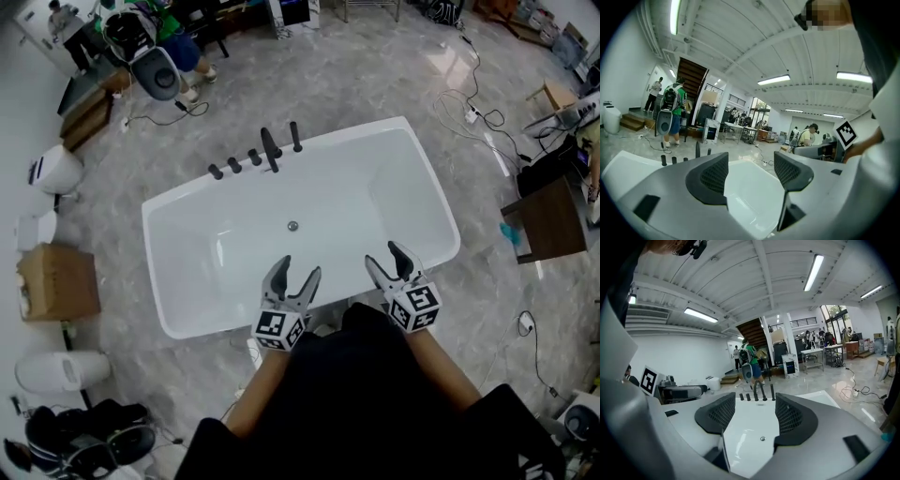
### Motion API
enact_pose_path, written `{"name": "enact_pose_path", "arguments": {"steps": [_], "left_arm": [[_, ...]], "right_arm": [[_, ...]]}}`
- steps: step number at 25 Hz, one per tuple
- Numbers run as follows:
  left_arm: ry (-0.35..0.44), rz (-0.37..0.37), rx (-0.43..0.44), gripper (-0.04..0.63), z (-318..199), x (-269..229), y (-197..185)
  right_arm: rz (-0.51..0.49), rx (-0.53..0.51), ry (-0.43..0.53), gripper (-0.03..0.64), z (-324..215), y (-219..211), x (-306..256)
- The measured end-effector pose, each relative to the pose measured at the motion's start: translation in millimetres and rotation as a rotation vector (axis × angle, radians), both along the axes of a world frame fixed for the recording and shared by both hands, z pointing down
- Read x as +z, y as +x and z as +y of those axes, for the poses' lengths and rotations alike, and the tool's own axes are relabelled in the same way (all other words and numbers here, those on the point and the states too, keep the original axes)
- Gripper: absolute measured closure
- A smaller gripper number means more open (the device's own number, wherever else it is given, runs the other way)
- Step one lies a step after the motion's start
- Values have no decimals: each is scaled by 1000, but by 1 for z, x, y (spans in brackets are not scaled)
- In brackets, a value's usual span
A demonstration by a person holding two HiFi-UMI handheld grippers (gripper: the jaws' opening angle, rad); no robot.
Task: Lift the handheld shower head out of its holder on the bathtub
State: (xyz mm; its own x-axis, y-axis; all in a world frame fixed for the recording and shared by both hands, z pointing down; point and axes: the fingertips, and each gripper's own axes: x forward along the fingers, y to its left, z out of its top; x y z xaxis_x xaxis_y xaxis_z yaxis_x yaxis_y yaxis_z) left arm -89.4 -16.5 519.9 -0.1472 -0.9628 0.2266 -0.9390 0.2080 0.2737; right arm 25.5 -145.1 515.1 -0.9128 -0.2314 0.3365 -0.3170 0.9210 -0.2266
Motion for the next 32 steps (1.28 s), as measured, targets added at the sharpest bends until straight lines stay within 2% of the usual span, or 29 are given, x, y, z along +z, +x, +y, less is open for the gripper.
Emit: {"name": "enact_pose_path", "arguments": {"steps": [3,14,19,22,27,32], "left_arm": [[-10,-10,-36,314,-16,-2,-13],[-88,-39,-147,311,-74,10,-25],[-87,-49,-198,311,-92,18,-45],[-82,-39,-201,311,-109,32,-57],[-99,-51,-157,311,-146,52,-87],[-75,-22,-198,311,-169,65,-129]], "right_arm": [[-1,-23,-11,382,-19,-7,2],[-24,-121,-74,382,-79,-13,20],[-15,-192,-66,382,-88,-20,35],[-8,-201,-64,382,-95,-24,43],[17,-226,-84,382,-93,-35,55],[37,-249,-90,382,-85,-54,64]]}}
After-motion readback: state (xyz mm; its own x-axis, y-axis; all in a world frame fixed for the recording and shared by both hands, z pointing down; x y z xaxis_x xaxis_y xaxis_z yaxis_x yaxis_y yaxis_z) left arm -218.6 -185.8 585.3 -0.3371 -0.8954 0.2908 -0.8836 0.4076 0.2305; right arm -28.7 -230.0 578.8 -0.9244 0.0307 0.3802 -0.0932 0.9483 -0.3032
